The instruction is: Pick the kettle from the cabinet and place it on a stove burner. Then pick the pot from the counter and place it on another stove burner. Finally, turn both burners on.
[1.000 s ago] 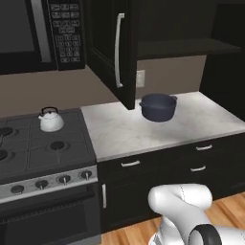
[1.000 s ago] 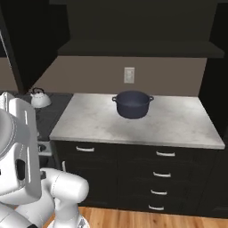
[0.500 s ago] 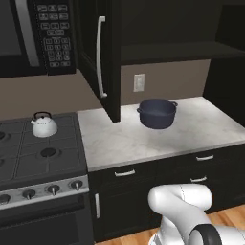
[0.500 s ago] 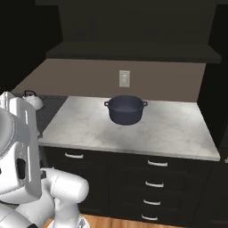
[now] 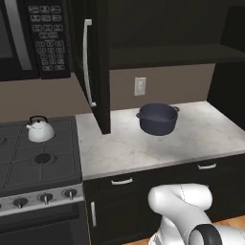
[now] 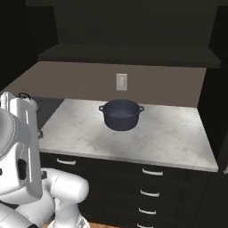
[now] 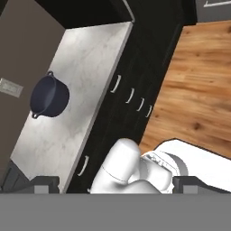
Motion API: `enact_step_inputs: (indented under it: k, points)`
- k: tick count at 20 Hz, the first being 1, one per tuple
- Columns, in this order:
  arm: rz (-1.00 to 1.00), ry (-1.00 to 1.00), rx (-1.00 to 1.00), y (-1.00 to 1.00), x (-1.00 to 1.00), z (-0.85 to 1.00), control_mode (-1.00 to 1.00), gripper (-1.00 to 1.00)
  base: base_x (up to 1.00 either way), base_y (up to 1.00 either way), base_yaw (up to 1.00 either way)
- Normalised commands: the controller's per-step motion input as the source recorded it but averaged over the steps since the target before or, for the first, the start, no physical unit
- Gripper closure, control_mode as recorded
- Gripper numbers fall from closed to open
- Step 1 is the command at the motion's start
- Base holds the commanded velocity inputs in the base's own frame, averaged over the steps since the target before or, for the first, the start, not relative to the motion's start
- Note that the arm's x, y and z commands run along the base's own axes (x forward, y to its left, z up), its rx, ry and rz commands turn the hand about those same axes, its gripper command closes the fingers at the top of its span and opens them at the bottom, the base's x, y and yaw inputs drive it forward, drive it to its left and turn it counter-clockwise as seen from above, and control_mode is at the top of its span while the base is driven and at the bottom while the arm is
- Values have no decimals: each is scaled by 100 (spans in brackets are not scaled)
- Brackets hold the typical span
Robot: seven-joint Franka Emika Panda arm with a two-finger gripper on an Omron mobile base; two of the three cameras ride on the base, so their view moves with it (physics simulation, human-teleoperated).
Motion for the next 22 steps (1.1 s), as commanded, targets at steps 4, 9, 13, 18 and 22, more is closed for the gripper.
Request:
enact_step_inputs:
  k: [4,9,13,18,22]
  points:
    - [0,0,0,0,0,0,100,-100,55,-17,7]
    - [0,0,0,0,0,0,100,-100,56,-24,6]
    - [0,0,0,0,0,0,100,-100,53,-25,6]
    - [0,0,0,0,0,0,100,-100,41,-17,4]
    - [1,0,1,-4,5,0,-100,-100,9,0,0]
